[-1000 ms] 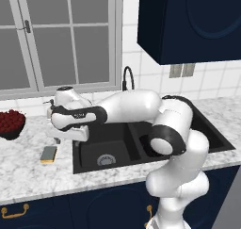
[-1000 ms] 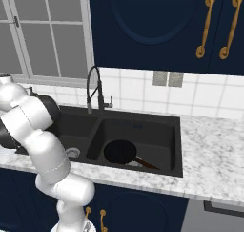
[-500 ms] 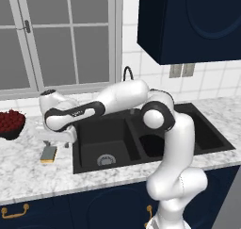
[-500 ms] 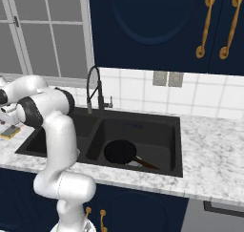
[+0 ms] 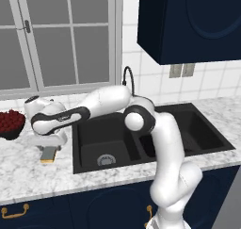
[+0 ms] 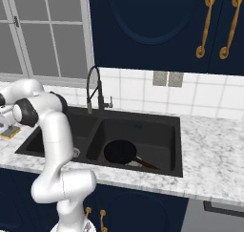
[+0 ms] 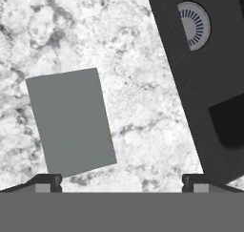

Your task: Pick the pan and sponge and place them into the sink. Then turn on the water.

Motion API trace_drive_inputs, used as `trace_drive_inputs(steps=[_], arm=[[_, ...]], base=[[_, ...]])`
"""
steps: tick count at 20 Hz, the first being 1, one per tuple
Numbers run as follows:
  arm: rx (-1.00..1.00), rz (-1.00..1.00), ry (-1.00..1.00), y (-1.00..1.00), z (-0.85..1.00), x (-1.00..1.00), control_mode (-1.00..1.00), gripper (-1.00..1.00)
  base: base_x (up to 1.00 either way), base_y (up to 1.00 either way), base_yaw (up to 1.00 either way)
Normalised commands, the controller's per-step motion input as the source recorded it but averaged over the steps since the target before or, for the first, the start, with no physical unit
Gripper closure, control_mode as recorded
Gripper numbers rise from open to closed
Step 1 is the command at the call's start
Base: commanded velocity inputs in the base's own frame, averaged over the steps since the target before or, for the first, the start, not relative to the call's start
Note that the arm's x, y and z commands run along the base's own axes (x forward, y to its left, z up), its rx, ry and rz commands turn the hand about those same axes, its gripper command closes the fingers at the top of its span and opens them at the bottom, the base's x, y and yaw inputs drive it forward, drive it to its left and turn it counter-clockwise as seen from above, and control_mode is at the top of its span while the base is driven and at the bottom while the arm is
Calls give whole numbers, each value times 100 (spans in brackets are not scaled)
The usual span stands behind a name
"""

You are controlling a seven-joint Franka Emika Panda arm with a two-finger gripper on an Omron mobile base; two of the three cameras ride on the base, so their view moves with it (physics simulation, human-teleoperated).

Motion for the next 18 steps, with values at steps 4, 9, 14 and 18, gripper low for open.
trace_drive_inputs(steps=[4,9,14,18], arm=[[-1,0,0,8,-41,4,-100,-100],[0,0,-3,0,-35,0,-100,-100],[2,0,-7,0,-29,0,-100,-100],[5,4,-5,0,-17,4,-100,-100]], base=[[0,0,0],[0,0,0],[0,0,0],[0,0,0]])
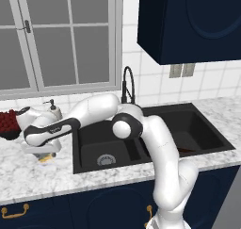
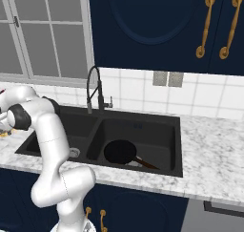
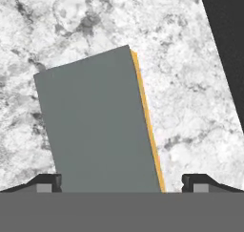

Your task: Pick the pan and sponge and place them into the sink. Then turn on the water.

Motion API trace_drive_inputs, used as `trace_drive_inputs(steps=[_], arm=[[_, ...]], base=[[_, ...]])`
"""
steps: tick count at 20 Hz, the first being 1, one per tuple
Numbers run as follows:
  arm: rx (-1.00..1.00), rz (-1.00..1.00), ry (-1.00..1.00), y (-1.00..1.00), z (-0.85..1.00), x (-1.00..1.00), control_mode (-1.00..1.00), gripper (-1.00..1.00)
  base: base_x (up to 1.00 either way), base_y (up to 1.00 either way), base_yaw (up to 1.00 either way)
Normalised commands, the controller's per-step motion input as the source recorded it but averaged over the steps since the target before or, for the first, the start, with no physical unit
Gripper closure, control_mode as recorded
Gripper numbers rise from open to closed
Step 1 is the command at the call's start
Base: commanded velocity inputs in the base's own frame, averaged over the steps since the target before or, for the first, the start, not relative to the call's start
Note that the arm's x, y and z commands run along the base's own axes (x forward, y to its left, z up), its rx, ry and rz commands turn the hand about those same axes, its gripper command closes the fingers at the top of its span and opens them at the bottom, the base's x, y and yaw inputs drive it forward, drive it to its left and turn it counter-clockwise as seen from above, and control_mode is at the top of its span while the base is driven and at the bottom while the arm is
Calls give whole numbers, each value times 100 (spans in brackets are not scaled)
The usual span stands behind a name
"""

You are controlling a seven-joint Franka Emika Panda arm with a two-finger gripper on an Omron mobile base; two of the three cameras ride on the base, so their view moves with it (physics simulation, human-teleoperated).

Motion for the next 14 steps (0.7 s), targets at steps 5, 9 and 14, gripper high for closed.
trace_drive_inputs(steps=[5,9,14], arm=[[4,5,-4,0,-13,0,-100,-100],[4,6,-7,-6,-11,0,-100,-100],[5,11,-11,-2,-25,0,-100,-100]], base=[[0,0,0],[0,0,0],[0,0,0]])
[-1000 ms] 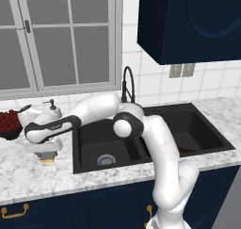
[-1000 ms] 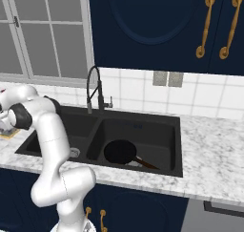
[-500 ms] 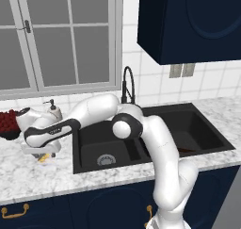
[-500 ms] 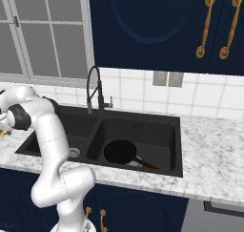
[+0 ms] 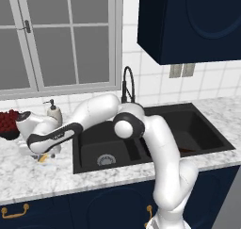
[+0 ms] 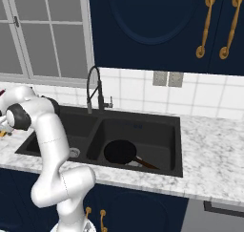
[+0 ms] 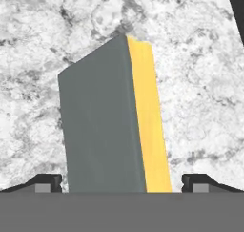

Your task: Pick the pan and sponge and place them into the sink. Then turn on the water.

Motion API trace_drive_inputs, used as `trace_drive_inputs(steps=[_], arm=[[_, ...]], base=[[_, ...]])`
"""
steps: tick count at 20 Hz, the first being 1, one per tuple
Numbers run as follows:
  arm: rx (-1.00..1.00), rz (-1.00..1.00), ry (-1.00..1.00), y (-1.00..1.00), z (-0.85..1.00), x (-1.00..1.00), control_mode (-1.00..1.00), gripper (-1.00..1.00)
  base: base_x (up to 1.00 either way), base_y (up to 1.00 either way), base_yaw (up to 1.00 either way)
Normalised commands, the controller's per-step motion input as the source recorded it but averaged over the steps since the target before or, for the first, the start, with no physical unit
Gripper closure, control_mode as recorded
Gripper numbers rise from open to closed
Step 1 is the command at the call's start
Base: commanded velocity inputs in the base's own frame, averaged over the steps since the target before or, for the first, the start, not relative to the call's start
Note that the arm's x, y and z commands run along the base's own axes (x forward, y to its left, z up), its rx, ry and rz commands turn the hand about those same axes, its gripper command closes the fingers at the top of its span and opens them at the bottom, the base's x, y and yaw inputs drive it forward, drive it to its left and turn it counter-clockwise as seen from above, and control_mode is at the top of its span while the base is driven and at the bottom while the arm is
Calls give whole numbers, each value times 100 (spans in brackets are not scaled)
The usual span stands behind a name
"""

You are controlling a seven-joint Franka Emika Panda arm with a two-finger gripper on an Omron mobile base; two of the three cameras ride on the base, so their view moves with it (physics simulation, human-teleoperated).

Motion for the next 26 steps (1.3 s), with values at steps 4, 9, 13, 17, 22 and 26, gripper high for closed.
trace_drive_inputs(steps=[4,9,13,17,22,26], arm=[[7,16,-13,0,-27,3,-100,100],[7,11,-4,-3,-7,14,-100,100],[6,3,-2,-11,5,2,-100,100],[4,0,0,-46,29,-41,-100,100],[4,0,0,-70,52,-71,-100,100],[7,0,0,-89,58,-60,-100,100]], base=[[0,0,0],[0,0,0],[0,0,0],[0,0,0],[0,0,0],[0,0,0]])
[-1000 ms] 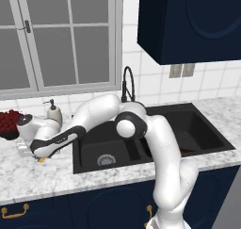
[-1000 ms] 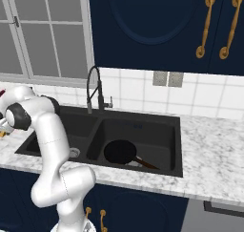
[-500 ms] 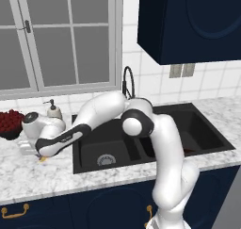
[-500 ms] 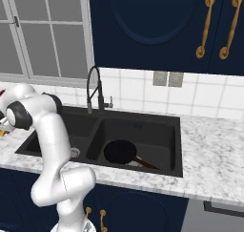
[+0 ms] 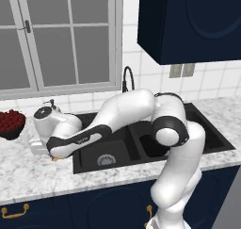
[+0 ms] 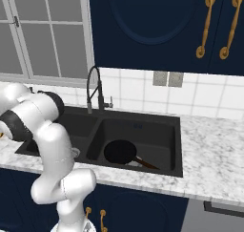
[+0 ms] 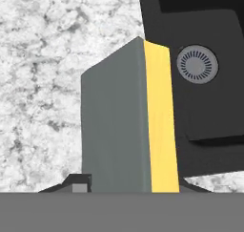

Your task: Pick the pan and sponge and place them into the sink. Then turn on the water.

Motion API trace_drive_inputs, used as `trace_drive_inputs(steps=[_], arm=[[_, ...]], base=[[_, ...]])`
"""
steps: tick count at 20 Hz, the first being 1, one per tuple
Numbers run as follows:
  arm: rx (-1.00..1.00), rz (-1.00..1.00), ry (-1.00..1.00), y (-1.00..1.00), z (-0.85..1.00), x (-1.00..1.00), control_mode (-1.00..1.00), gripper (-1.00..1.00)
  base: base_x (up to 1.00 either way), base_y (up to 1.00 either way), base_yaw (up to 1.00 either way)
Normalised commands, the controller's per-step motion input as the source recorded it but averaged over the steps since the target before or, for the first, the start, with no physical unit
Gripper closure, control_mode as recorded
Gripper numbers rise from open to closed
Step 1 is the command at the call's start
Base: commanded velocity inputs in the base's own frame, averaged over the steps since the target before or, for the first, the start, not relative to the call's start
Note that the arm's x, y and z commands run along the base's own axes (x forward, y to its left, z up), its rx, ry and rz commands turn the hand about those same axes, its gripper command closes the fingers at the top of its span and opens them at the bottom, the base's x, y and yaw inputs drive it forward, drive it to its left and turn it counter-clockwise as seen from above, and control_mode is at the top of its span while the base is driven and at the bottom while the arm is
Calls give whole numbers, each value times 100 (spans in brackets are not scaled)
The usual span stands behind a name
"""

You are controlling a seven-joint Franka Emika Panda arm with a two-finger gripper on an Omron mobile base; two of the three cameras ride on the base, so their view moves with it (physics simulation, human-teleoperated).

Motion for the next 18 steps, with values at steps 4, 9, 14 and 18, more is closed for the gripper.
trace_drive_inputs(steps=[4,9,14,18], arm=[[9,0,0,-91,64,-38,-100,100],[8,0,0,-96,57,-42,-100,100],[1,0,3,-100,44,-49,-100,100],[4,0,2,-100,24,-38,-100,100]], base=[[0,0,0],[0,0,0],[0,0,0],[0,0,0]])
